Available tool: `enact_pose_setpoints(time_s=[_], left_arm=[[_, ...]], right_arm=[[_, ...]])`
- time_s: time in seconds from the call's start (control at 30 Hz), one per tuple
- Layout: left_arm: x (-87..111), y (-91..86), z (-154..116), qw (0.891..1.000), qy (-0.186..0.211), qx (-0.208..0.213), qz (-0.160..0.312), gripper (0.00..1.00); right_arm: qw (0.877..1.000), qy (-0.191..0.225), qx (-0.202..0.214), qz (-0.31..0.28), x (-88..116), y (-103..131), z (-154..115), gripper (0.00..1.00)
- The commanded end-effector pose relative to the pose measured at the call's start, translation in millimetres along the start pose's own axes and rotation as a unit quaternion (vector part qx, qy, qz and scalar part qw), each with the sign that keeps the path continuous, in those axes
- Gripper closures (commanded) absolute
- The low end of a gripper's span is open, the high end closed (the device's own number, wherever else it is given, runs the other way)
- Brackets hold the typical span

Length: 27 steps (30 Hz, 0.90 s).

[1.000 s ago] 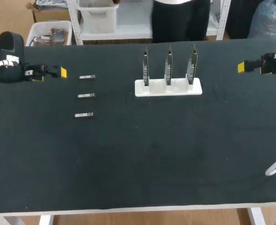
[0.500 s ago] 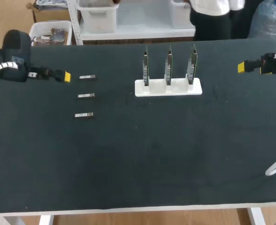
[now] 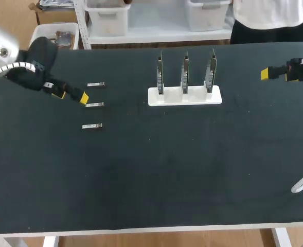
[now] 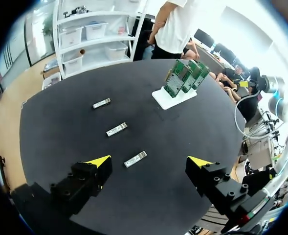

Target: Pick up the optical module with the left hand, and insert it into the network port with the right hand.

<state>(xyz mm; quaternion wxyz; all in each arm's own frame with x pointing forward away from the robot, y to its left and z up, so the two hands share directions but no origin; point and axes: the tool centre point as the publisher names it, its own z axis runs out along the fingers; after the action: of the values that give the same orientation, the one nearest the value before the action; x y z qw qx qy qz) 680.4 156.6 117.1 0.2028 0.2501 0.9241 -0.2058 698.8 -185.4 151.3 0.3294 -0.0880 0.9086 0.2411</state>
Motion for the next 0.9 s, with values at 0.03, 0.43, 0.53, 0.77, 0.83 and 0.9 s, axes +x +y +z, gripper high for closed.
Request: enact_pose_setpoints(time_s=[0.03, 0.43, 0.53, 0.77, 0.83, 0.9], left_arm=[[-2.6, 3.2, 1.4, 1.0, 0.006, 0.003, 0.001, 0.0], [-21.7, -2.1, -0.8, 0.997, 0.017, -0.023, 0.073, 0.0], [-36.0, -11.1, 0.5, 0.988, 0.048, -0.023, 0.143, 0.0], [-33.3, -20.3, 25.1, 0.966, 0.126, 0.028, 0.226, 0.0], [-28.1, -21.0, 30.2, 0.961, 0.137, 0.037, 0.235, 0.0], [-22.3, -20.3, 33.4, 0.956, 0.152, 0.038, 0.248, 0.0]], right_arm=[[1.0, 0.0, 0.0, 0.0, 0.1, 0.2, 0.3, 0.0], [1.0, 0.0, 0.0, 0.0, 0.1, 0.2, 0.3, 0.0], [1.0, 0.0, 0.0, 0.0, 0.1, 0.2, 0.3, 0.0], [1.0, 0.0, 0.0, 0.0, 0.1, 0.2, 0.3, 0.0], [1.0, 0.0, 0.0, 0.0, 0.1, 0.2, 0.3, 0.0], [1.0, 0.0, 0.0, 0.0, 0.1, 0.2, 0.3, 0.0]])
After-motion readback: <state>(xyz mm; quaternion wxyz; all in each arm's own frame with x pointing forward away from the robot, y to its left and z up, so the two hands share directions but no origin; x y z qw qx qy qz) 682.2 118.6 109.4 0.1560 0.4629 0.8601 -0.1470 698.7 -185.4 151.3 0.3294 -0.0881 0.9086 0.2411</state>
